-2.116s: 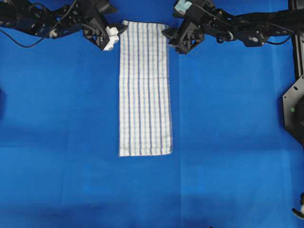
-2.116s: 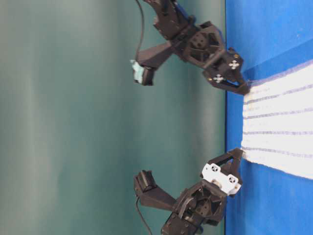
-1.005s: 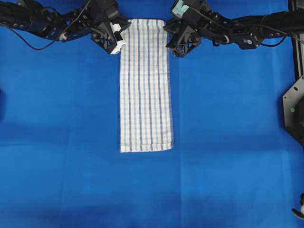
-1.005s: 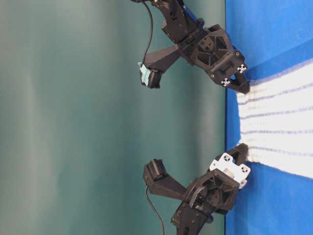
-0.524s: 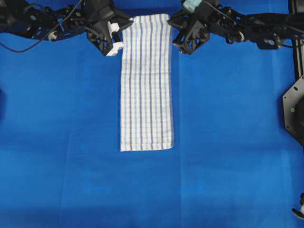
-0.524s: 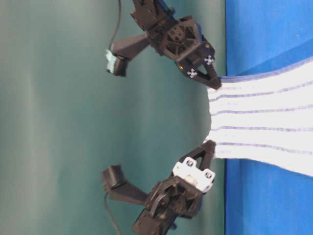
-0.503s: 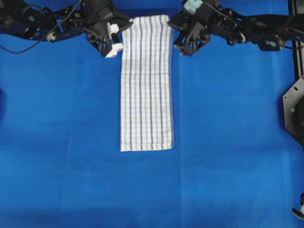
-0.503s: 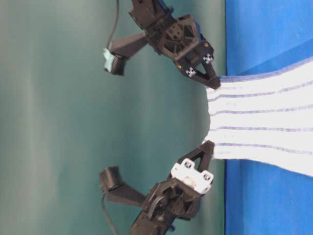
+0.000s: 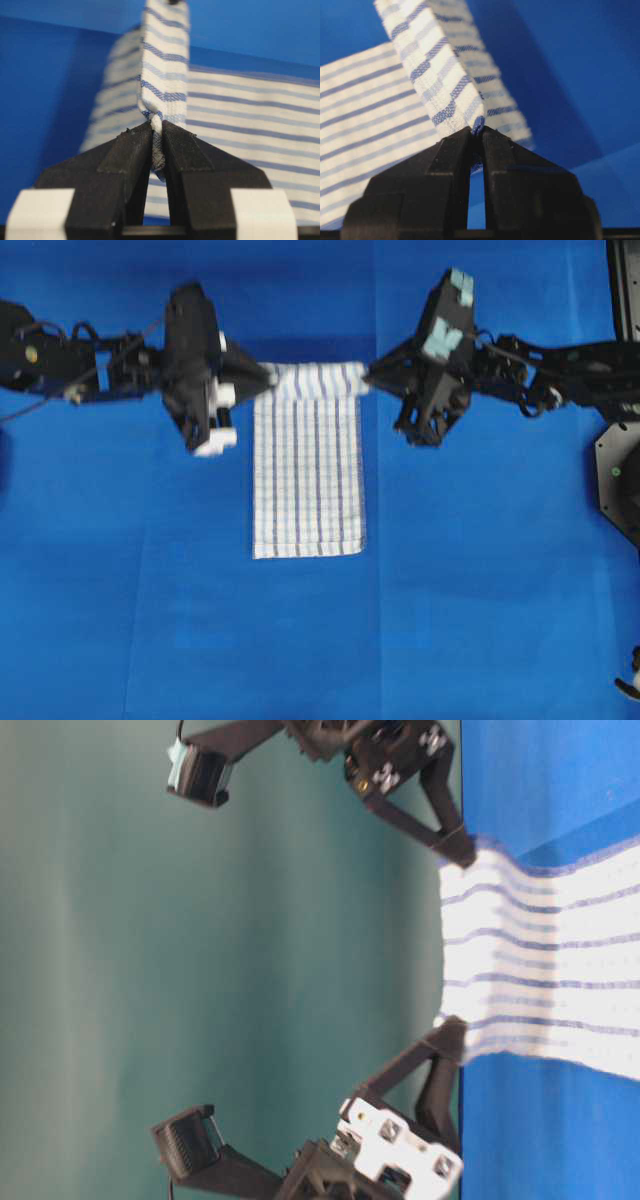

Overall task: Fold the blue towel.
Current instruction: 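Fold the top end down toward the bottom end with both grippers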

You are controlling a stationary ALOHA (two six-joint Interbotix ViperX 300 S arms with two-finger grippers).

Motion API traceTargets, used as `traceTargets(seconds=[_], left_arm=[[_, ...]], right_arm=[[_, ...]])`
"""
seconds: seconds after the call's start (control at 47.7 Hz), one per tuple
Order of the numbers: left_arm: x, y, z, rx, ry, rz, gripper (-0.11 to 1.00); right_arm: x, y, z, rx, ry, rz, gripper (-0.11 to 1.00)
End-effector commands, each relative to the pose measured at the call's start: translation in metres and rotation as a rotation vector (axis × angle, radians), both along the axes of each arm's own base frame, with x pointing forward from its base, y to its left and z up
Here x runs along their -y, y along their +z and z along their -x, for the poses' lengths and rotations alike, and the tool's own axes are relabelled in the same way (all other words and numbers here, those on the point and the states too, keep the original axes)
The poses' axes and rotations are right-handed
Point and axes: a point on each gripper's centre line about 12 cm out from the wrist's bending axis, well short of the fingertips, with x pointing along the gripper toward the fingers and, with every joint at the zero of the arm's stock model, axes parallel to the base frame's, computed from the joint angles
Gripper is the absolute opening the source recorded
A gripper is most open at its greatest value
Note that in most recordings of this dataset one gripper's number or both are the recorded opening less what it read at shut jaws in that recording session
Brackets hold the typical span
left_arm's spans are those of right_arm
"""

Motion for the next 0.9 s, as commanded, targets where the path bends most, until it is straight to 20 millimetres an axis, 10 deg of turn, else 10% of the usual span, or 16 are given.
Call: traceTargets(seconds=[0.0, 0.419, 0.88], left_arm=[[0.019, 0.010, -0.001, 0.035, -0.037, 0.025, 0.06], [0.104, 0.003, -0.001, 0.028, -0.224, 0.106, 0.06], [0.126, -0.007, -0.004, 0.006, -0.278, 0.109, 0.06]], right_arm=[[-0.018, 0.009, -0.002, 0.038, 0.035, -0.010, 0.07], [-0.087, 0.000, -0.009, 0.044, 0.167, -0.070, 0.07], [-0.107, -0.013, -0.015, 0.011, 0.214, -0.076, 0.07]])
